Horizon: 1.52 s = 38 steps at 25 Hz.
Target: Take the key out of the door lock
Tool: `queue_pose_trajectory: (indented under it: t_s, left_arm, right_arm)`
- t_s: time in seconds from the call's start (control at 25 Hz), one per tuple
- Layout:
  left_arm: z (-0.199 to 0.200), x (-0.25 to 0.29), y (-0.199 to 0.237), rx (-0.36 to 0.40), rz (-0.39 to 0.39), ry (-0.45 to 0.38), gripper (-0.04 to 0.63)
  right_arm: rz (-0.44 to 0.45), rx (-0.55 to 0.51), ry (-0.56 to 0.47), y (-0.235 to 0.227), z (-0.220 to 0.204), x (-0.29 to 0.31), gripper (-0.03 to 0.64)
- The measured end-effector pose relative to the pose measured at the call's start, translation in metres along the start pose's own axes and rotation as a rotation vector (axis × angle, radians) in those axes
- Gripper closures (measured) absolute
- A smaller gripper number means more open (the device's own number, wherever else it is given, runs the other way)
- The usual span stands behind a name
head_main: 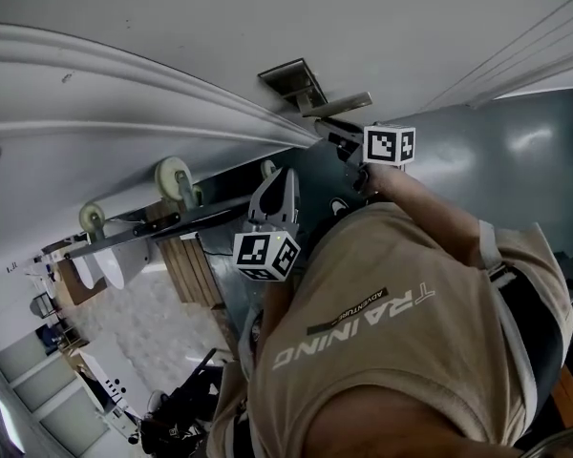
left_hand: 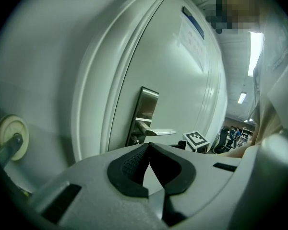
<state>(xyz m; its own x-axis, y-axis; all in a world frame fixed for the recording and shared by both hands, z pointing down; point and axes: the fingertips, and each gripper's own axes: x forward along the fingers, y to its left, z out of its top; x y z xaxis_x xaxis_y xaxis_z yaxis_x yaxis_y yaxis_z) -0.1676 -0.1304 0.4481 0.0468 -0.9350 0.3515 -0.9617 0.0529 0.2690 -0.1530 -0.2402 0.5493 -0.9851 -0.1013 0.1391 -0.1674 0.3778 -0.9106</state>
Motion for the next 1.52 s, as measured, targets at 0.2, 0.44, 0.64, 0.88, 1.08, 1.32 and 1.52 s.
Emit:
queue_pose_trajectory:
  t_s: [0.2,0.44,0.64,0.88,1.08,1.32,1.52]
  left_arm:
    - [-0.018,0.006,-0.010,-0.032,0.018,0.012,0.589]
    - [-0.036,0.014,-0.014,-0.077,0.036,-0.002,0.589]
    - [-0.030,0.020,-0.017,-0.091,0.042,-0.018,0.589]
    - [-0.025,0.021,-0.015,-0.046,0.066,-0.003,0.589]
    - [-0.029,0.017,-0.024,-0.037,0.066,0.017,0.589]
    - [-0.030,0.018,-0.028,-0.017,0.047,0.022,0.589]
    - [-0.031,0.006,-0.026,-0.020,0.061,0.015,0.589]
  right_arm:
    - [0.054,0.137,-0.012,-0.009,0.001,0.007,0.554]
    - [0.104,0.241,-0.016,-0.002,0.007,0.021,0.583]
    - [0.073,0.313,-0.020,-0.004,0.003,0.020,0.586]
    - [0.072,0.316,-0.036,-0.003,0.005,0.020,0.589]
    - [0.066,0.318,-0.037,-0.004,0.004,0.016,0.589]
    - [0.081,0.319,-0.035,-0.004,0.005,0.018,0.589]
    - [0.073,0.332,-0.052,-0.004,0.005,0.015,0.589]
